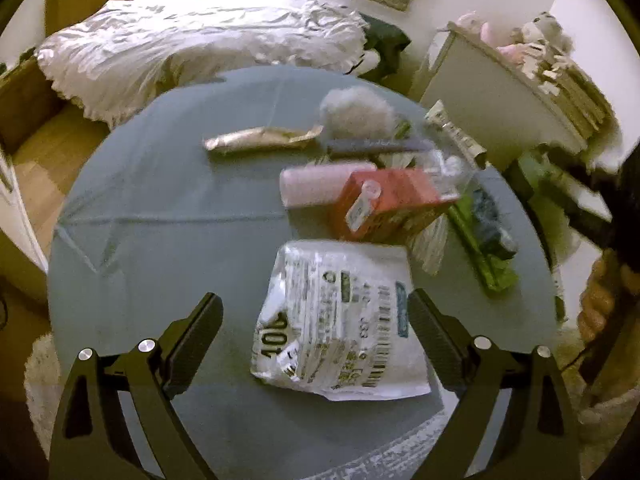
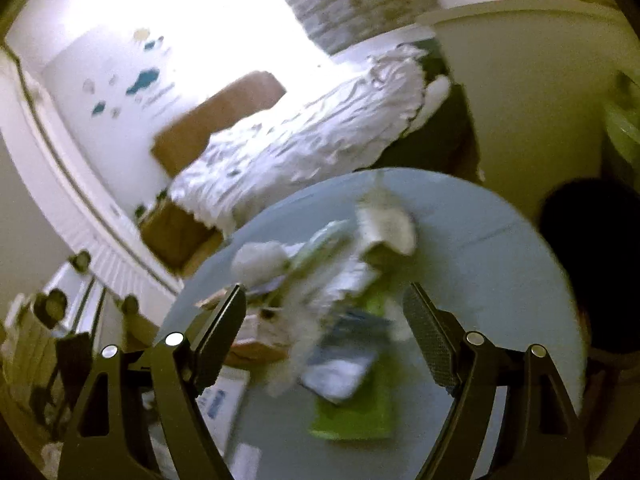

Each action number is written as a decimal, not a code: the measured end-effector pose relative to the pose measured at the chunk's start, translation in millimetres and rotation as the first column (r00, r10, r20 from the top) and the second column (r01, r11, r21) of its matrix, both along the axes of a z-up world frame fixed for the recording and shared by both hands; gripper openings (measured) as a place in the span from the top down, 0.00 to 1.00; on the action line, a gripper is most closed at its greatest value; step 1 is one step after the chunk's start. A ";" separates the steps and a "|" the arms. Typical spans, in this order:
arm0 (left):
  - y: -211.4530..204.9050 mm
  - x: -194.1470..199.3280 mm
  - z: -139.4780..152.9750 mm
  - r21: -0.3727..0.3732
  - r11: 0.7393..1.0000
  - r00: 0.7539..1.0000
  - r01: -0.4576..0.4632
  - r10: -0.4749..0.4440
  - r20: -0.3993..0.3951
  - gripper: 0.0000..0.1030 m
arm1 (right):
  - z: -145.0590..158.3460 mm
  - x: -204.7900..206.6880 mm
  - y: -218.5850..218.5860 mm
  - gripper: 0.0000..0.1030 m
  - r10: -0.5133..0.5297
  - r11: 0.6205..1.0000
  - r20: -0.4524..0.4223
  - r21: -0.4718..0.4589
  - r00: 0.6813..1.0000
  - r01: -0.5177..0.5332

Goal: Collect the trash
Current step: 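Move both tools back to the table, then grasp the white plastic bag with the left tool while the right grasps the clear plastic tray, then carry the white bag and clear tray over the black bin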

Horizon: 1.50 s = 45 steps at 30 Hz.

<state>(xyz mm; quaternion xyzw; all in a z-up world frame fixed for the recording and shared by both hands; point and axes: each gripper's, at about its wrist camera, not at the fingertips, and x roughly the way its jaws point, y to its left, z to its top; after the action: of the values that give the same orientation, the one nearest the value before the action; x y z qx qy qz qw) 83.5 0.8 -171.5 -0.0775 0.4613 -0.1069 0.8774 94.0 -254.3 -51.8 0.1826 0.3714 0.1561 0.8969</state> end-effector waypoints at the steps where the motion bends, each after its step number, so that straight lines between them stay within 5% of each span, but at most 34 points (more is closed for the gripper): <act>1: -0.7 -1.0 -3.0 0.007 1.000 1.000 -0.006 0.006 0.001 0.10 | 0.7 5.4 11.2 0.22 0.004 1.000 -0.018 -0.023 1.000 -0.004; 7: -14.7 -4.6 -10.3 0.075 0.996 0.998 -0.058 0.056 0.021 0.07 | -10.3 43.8 62.2 0.22 -0.001 0.987 -0.133 -0.160 0.991 -0.021; 13: -27.4 4.4 -13.0 0.130 0.990 0.998 -0.055 0.052 0.025 0.07 | -44.4 66.1 94.9 0.22 -0.024 0.927 -0.215 -0.371 0.976 -0.058; 15: -22.3 6.8 -12.0 0.105 0.993 0.998 -0.056 0.053 0.033 0.12 | -49.0 67.8 89.8 0.41 -0.044 0.925 -0.209 -0.377 0.977 -0.039; 16: -20.7 8.2 -10.9 0.108 0.992 0.998 -0.063 0.059 0.037 0.21 | -50.6 67.7 84.9 0.42 -0.051 0.926 -0.212 -0.375 0.976 -0.033; 20: -9.3 9.0 -7.8 0.088 0.994 0.997 -0.060 0.055 0.052 0.42 | -46.8 61.6 68.5 0.47 -0.030 0.946 -0.197 -0.321 0.980 -0.036; 25: 5.6 4.6 -3.4 0.013 0.998 0.996 -0.063 0.063 0.060 0.52 | -27.0 44.1 34.5 0.48 0.010 0.994 -0.118 -0.111 0.993 -0.023; 32: 16.2 -3.9 25.7 -0.051 0.996 0.989 -0.075 0.080 0.124 0.62 | 13.5 11.0 -15.0 0.49 0.035 0.993 0.050 0.113 0.998 -0.041; 39: 8.5 -2.8 23.9 0.018 0.998 0.996 -0.066 0.064 0.069 0.56 | 24.3 -11.4 -68.5 0.49 -0.048 0.984 0.100 0.177 0.994 0.030; 41: 5.5 -3.4 14.1 0.039 0.996 0.996 -0.085 0.084 0.030 0.27 | 22.9 -22.1 -78.4 0.49 -0.061 0.982 0.098 0.182 0.993 0.042; 45: -2.3 -4.5 3.1 0.098 0.988 0.992 -0.123 0.121 0.023 0.18 | 16.4 -37.6 -81.5 0.49 -0.055 0.984 0.094 0.175 0.994 0.038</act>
<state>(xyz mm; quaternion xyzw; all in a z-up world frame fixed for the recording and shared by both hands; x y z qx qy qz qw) 79.0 -1.5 -168.3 -0.0609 0.4529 -0.0307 0.8889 56.4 -335.8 -35.4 0.2603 0.3077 0.1756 0.8982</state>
